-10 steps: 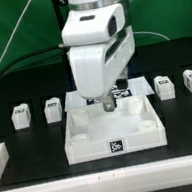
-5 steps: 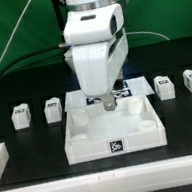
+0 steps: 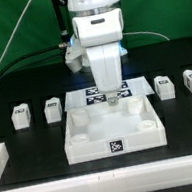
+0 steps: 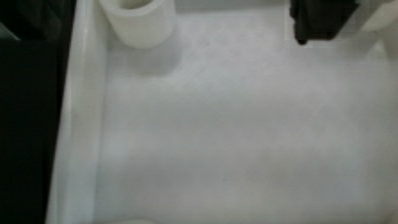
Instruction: Assemble one leg
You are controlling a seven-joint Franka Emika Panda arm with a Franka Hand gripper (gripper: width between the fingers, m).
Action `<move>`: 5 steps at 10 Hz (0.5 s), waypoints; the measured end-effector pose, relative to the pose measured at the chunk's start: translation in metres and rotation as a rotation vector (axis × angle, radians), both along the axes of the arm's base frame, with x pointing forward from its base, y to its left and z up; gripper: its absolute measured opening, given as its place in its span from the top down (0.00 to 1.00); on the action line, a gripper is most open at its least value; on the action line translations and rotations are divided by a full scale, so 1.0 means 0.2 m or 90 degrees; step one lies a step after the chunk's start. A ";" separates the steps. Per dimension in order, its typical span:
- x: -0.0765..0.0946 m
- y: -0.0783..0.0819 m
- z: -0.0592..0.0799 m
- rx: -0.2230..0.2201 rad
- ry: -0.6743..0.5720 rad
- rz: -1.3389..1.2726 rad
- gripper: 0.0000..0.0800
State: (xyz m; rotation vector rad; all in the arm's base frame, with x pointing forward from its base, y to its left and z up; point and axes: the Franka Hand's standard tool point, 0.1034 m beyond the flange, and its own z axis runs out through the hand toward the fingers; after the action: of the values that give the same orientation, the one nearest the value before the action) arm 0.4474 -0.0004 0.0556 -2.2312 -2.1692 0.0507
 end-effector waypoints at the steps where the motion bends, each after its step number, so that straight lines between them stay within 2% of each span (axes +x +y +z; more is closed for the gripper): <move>1: 0.00 0.00 0.00 0.000 0.001 0.000 0.19; 3: 0.00 0.00 -0.01 0.000 0.002 0.000 0.19; 5: -0.12 0.02 -0.07 0.004 0.019 0.016 0.19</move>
Offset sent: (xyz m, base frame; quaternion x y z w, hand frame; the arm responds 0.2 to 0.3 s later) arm -0.0406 0.0179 -0.0140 0.0400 0.0265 -0.0818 0.9955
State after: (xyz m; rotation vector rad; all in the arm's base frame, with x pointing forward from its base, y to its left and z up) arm 0.4233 0.0037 0.0416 -2.1853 -2.1789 0.0781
